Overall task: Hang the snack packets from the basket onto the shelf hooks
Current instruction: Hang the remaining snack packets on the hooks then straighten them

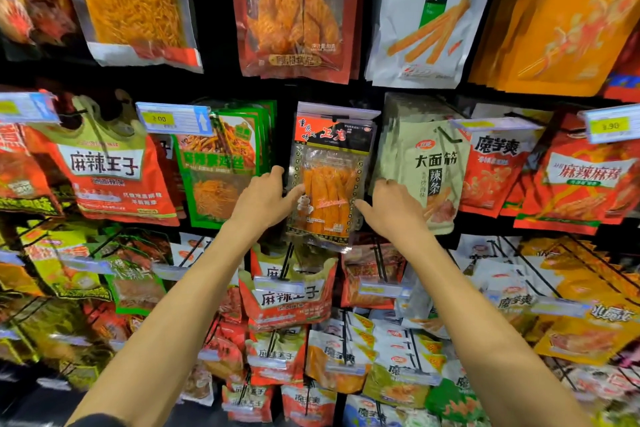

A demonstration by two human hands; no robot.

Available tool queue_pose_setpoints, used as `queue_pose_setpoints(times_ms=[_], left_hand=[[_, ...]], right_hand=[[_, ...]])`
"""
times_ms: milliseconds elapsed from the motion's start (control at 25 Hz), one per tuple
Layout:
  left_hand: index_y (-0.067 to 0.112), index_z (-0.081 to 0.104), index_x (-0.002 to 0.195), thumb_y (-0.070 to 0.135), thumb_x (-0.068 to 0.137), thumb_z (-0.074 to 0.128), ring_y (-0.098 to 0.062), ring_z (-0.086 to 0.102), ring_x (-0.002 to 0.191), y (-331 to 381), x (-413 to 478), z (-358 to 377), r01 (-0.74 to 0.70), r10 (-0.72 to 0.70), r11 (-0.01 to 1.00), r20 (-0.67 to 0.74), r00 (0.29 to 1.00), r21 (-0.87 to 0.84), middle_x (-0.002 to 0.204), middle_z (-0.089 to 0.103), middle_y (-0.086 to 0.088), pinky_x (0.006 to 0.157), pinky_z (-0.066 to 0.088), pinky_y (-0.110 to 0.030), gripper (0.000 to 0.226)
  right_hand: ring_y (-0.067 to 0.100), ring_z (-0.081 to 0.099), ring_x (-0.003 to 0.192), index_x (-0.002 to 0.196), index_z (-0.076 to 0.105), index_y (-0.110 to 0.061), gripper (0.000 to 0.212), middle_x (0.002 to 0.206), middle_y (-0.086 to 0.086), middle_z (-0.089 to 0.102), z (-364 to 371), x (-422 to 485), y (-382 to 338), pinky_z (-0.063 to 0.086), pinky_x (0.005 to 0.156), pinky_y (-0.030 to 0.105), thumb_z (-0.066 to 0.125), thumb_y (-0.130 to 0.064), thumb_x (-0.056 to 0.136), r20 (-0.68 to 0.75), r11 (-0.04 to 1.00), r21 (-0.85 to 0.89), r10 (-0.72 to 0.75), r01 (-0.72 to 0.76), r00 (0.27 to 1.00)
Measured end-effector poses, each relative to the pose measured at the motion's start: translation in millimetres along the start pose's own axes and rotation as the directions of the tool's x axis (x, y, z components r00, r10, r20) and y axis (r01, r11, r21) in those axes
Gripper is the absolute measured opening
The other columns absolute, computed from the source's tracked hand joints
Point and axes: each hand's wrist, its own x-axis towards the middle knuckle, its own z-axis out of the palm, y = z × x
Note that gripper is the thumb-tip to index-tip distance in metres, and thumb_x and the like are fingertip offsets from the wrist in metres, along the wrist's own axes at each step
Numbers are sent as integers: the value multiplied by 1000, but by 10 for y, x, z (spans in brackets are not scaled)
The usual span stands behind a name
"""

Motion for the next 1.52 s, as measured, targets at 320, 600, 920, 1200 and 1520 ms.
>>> queue_pose_setpoints(times_ms=[320, 600, 920, 1200, 1520], left_hand=[[41, 13, 153, 70, 83, 55, -19, 20, 147, -54, 354, 339, 139, -112, 619, 89, 990, -773, 162, 14, 8, 115, 23, -48, 87], [46, 22, 150, 72, 87, 46, -7, 35, 141, 38, 265, 780, 140, -9, 321, 144, 989, -937, 157, 30, 14, 114, 32, -42, 73], [43, 28, 150, 73, 93, 29, -7, 34, 141, 185, 532, 563, 75, -43, 358, 64, 997, -931, 155, 35, 11, 117, 27, -44, 65], [45, 35, 146, 78, 89, 31, -6, 45, 133, 233, 625, 565, 114, -83, 356, 90, 993, -928, 147, 46, 14, 113, 35, -42, 66], [43, 24, 150, 67, 85, 49, -1, 32, 134, 105, 79, 762, 168, -135, 368, 126, 983, -915, 152, 27, 22, 104, 30, -26, 73]], right_hand=[[22, 43, 136, 153, 14, -31, 93, 151, -1, 41, 284, 368, 52, 38, 110, 36, 55, -73, 81, 117, 669, 738, -1, -86, 993], [7, 36, 137, 151, 13, -49, 86, 149, -19, 37, 633, 282, -137, 30, 116, 39, 53, -74, 80, 108, 259, 958, 60, -121, 992], [17, 27, 145, 155, 7, -39, 78, 158, -10, 26, 584, 477, -203, 23, 115, 36, 34, -70, 89, 128, 323, 933, 111, -157, 986], [21, 43, 134, 150, 29, -19, 49, 149, 3, 42, 631, 643, -147, 36, 94, 20, 43, -27, 104, 151, 279, 942, 143, -187, 978], [8, 37, 135, 153, 16, -39, 98, 149, -14, 38, 783, 299, 35, 29, 108, 30, 53, -82, 73, 168, 262, 949, 44, -174, 985]])
